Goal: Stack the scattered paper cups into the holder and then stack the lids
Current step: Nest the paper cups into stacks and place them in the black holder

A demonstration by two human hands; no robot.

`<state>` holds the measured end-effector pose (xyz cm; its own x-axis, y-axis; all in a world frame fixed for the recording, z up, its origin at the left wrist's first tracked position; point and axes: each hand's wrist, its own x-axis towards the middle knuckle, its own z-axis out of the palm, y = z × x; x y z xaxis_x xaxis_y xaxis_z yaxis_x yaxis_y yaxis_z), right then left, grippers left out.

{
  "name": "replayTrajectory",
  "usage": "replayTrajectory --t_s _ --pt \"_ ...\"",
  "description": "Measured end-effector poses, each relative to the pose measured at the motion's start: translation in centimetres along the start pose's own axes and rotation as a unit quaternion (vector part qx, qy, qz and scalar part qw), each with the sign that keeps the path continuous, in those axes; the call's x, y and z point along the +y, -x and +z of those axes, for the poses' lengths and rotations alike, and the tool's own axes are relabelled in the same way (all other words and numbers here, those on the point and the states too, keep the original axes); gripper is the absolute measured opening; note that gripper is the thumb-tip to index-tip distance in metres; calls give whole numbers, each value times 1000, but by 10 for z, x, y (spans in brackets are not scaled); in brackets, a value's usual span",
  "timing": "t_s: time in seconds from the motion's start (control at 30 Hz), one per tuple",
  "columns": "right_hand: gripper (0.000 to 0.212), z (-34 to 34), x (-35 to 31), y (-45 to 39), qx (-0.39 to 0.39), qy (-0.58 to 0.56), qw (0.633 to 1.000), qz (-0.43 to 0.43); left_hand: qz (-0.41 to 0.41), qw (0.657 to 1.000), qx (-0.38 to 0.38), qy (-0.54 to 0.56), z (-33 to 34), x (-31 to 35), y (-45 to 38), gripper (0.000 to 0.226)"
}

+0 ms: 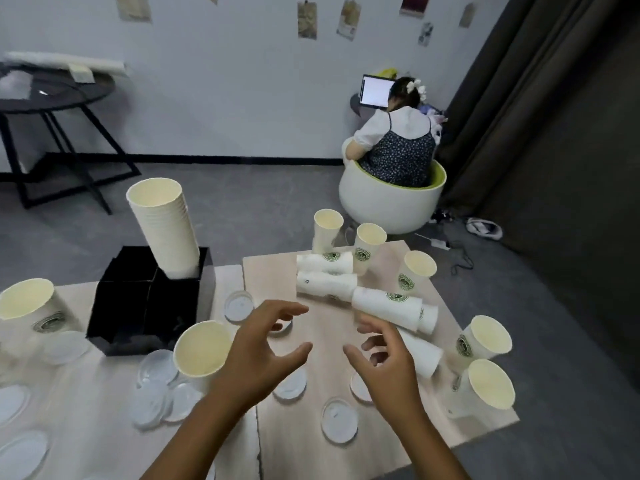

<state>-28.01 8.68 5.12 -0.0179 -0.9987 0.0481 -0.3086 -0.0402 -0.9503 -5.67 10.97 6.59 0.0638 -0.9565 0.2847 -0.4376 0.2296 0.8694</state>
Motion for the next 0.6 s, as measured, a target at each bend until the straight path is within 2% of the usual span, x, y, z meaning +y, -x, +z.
replayTrajectory --t_s 0.17,0.33,0.4,0.47,0.53,0.6 --pt "43 -37 43 -22 81 -41 994 62 -14 998 -64 -16 60 -12 -39 49" --pt "31 -64 80 -63 150 -55 983 86 -22 993 -96 -63 111 -39 -104 55" --pt "34 -64 79 -72 168 -47 982 71 -19 991 -98 -93 109 -48 -121 57" --pt "37 -73 119 -98 206 -44 971 115 -42 981 -142 -126 149 -78 -158 58" --pt "39 -69 121 -100 213 -36 971 107 -48 978 -139 -148 144 -85 -169 63" --pt "40 -72 135 -112 224 -18 967 124 -67 968 -170 -174 158 -106 -185 67"
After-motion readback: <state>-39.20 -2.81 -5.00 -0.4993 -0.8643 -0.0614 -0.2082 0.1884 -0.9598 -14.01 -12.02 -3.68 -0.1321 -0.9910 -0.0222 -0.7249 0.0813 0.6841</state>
